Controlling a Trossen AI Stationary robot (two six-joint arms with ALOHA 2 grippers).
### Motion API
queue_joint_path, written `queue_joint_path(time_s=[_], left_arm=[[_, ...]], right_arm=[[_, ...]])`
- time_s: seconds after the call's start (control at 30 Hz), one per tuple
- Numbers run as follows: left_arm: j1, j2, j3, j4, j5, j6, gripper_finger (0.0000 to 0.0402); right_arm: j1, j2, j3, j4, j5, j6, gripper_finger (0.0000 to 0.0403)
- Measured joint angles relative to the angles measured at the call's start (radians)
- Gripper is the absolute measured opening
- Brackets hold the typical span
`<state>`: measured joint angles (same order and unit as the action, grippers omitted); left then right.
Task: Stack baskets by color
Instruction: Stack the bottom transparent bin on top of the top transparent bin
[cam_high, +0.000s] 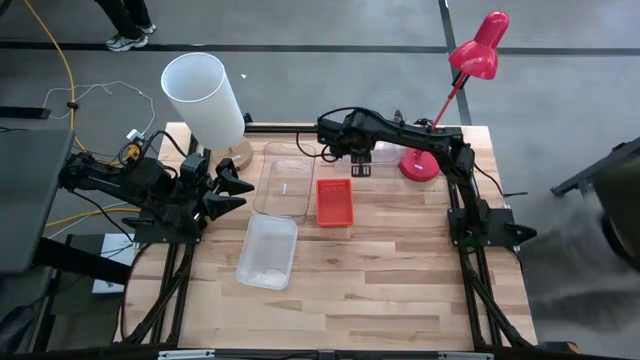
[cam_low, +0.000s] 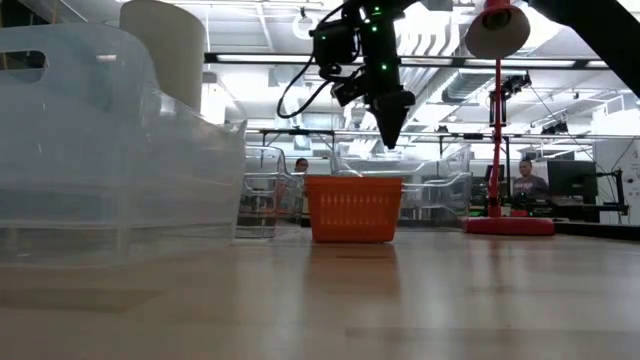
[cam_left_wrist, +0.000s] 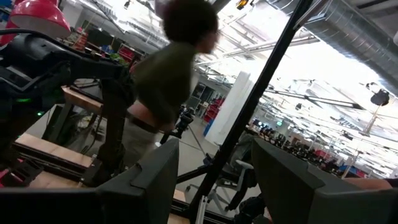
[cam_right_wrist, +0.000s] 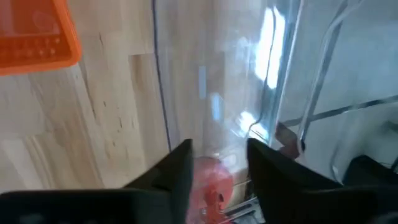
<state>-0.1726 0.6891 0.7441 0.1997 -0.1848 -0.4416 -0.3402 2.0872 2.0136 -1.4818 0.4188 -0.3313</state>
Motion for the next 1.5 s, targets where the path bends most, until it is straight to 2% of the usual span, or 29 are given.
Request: queue_joint_path(time_s=[0.17, 0.3, 0.37, 0.5, 0.6, 0.7, 0.83, 1.07, 1.13, 1.23, 1.4, 1.5], left_arm=[[0.000, 0.000, 0.000, 0.000, 0.000, 0.000, 0.0191], [0.000, 0.000, 0.000, 0.000, 0.000, 0.000, 0.0191], [0.000, 0.000, 0.000, 0.000, 0.000, 0.000, 0.0191], [0.000, 0.000, 0.000, 0.000, 0.000, 0.000, 0.0191], [0.000, 0.000, 0.000, 0.000, -0.001, 0.000, 0.0191], [0.000, 0.002, 0.000, 0.000, -0.002, 0.000, 0.0191], [0.000, 0.011, 0.000, -0.003, -0.002, 0.014, 0.0191], [0.000, 0.043, -0.001, -0.001, -0.009, 0.052, 0.0191], [0.000, 0.051, -0.001, -0.001, -0.002, 0.052, 0.0191], [0.000, 0.060, -0.001, -0.001, 0.001, 0.052, 0.0191], [0.000, 0.074, -0.001, -0.001, -0.019, 0.052, 0.0191], [0.000, 0.085, -0.001, 0.000, -0.085, 0.052, 0.0191]], right_arm=[[0.012, -0.004, 0.000, -0.006, 0.008, -0.006, 0.0219], [0.022, -0.045, 0.000, -0.022, -0.005, 0.017, 0.0242], [0.025, -0.083, 0.000, -0.022, -0.060, 0.062, 0.0243], [0.026, -0.191, 0.000, 0.020, -0.251, 0.206, 0.0243], [0.056, -0.276, 0.000, 0.093, -0.312, 0.275, 0.0243], [0.111, -0.348, 0.000, 0.133, -0.314, 0.314, 0.0243], [0.186, -0.415, 0.000, 0.139, -0.262, 0.392, 0.0243], [0.291, -0.464, -0.013, 0.133, -0.172, 0.483, 0.0243], [0.316, -0.505, -0.096, 0.156, -0.163, 0.510, 0.0243], [0.355, -0.634, -0.340, 0.236, -0.164, 0.598, 0.0243], [0.439, -0.959, -0.800, 0.460, -0.153, 0.845, 0.0243], [0.489, -1.151, -1.011, 0.622, -0.105, 0.966, 0.0243]])
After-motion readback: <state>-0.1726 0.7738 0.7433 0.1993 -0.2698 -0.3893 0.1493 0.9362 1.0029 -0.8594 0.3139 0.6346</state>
